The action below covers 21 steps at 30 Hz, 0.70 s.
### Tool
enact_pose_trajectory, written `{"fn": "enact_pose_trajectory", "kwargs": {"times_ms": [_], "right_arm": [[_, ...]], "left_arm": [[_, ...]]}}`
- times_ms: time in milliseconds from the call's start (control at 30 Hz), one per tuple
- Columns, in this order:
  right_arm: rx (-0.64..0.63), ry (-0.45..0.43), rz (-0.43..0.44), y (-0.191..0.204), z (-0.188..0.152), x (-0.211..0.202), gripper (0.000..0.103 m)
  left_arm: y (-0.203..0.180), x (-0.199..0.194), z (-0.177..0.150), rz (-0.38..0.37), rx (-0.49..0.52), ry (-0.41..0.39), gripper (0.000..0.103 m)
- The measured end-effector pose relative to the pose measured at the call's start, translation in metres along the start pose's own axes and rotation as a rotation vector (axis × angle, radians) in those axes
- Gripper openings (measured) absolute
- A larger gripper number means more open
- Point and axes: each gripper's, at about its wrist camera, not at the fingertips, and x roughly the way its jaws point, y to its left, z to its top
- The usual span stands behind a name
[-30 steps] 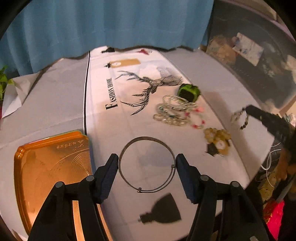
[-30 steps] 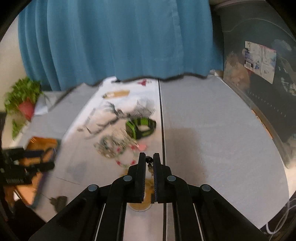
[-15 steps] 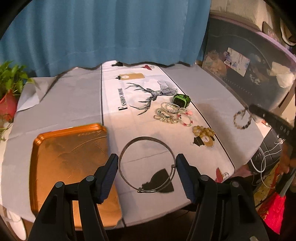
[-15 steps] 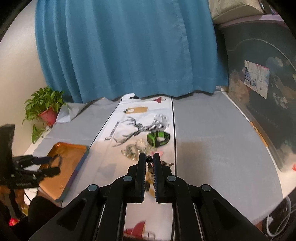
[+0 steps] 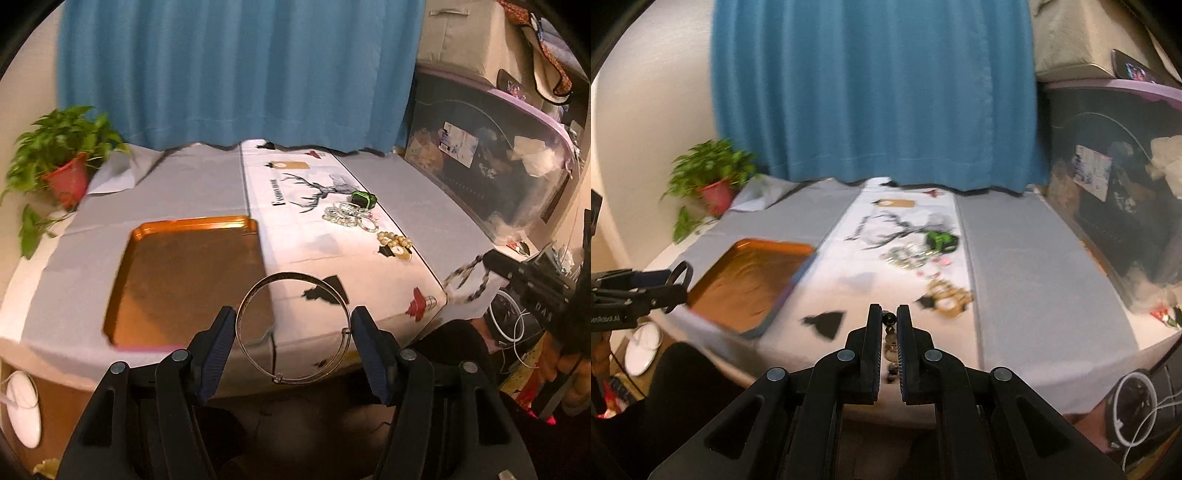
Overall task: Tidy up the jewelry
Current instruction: 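Carry the bangle to the orange tray with the left tool while the right tool carries a beaded bracelet there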
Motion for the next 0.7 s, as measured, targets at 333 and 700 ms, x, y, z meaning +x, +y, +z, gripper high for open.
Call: {"fn": "enact_pose_trajectory", "kwargs": {"times_ms": [333,700], "right_arm": [[-0.108,0.015,0.104,0.064,-0.027,-0.031,0.008],[-0.117,0.034,0.103,0.075,-0.029,-0.033,0.008]], "left_arm": [[0.013,-0.04,-0.038,0.015,-0.064,-0.037,0.06],[0.019,-0.048,-0.042,0.015,-0.075,-0.051,0.06]]}}
